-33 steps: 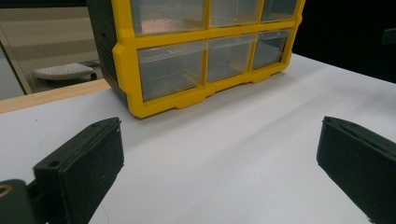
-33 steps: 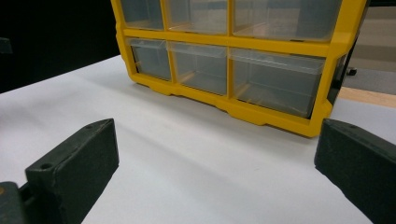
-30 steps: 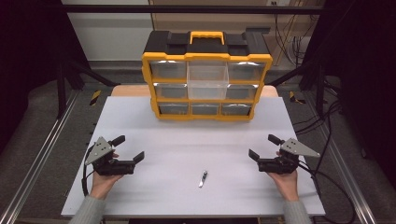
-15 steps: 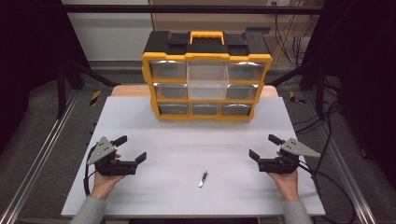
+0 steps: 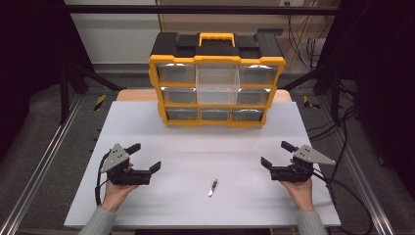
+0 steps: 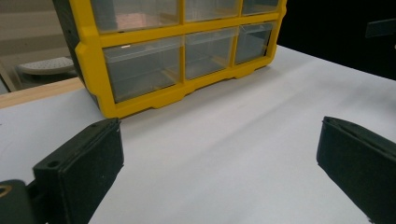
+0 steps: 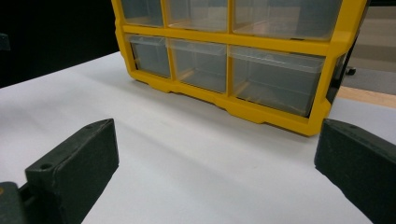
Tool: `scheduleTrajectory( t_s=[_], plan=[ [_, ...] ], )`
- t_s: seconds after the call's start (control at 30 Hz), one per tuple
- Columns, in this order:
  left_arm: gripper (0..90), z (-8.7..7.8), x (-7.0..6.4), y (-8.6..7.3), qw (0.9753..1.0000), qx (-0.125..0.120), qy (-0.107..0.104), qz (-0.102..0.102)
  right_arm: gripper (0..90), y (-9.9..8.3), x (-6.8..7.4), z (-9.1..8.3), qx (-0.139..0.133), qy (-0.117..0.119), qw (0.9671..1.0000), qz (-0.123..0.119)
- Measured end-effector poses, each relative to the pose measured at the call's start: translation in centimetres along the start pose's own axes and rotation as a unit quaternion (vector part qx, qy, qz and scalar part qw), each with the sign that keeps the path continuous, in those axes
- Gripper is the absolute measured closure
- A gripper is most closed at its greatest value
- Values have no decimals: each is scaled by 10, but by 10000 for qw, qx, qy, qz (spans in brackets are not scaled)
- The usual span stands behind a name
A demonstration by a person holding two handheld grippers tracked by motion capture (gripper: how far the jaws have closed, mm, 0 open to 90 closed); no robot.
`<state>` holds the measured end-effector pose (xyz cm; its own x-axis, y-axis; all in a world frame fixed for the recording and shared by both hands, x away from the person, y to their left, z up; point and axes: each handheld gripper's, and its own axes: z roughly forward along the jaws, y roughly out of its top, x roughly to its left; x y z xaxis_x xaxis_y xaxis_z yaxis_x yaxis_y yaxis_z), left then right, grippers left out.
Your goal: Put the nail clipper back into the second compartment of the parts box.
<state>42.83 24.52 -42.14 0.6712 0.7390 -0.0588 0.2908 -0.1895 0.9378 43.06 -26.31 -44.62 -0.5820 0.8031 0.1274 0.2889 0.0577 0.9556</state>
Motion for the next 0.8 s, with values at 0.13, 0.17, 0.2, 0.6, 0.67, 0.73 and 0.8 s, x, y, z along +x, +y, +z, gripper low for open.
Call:
scheduleTrajectory(
  t_s=[0.13, 0.17, 0.2, 0.6, 0.67, 0.73, 0.8],
  plan=[
    [7, 5, -6, 1, 10000, 79, -18, 20, 3, 0, 0, 0, 11, -10, 10000, -15],
    [8, 6, -7, 1, 9999, 103, -38, 21, 3, 0, 0, 0, 16, -8, 10000, -12],
    [8, 7, -9, 1, 9999, 125, -39, 29, 3, 0, 0, 0, 13, -4, 10000, -9],
    [8, 23, -27, 4, 9994, 317, -161, -20, 3, -1, 0, 1, 25, -1, 10000, -47],
    [8, 26, -30, 5, 9992, 352, -193, -15, 3, -1, 0, 1, 30, -6, 10000, -43],
    [8, 27, -31, 5, 9991, 368, -195, -13, 3, -1, 0, 1, 33, -4, 10000, -40],
    [8, 32, -36, 7, 9989, 413, -229, -3, 3, -1, 0, 1, 29, 2, 10000, -59]
  ],
)
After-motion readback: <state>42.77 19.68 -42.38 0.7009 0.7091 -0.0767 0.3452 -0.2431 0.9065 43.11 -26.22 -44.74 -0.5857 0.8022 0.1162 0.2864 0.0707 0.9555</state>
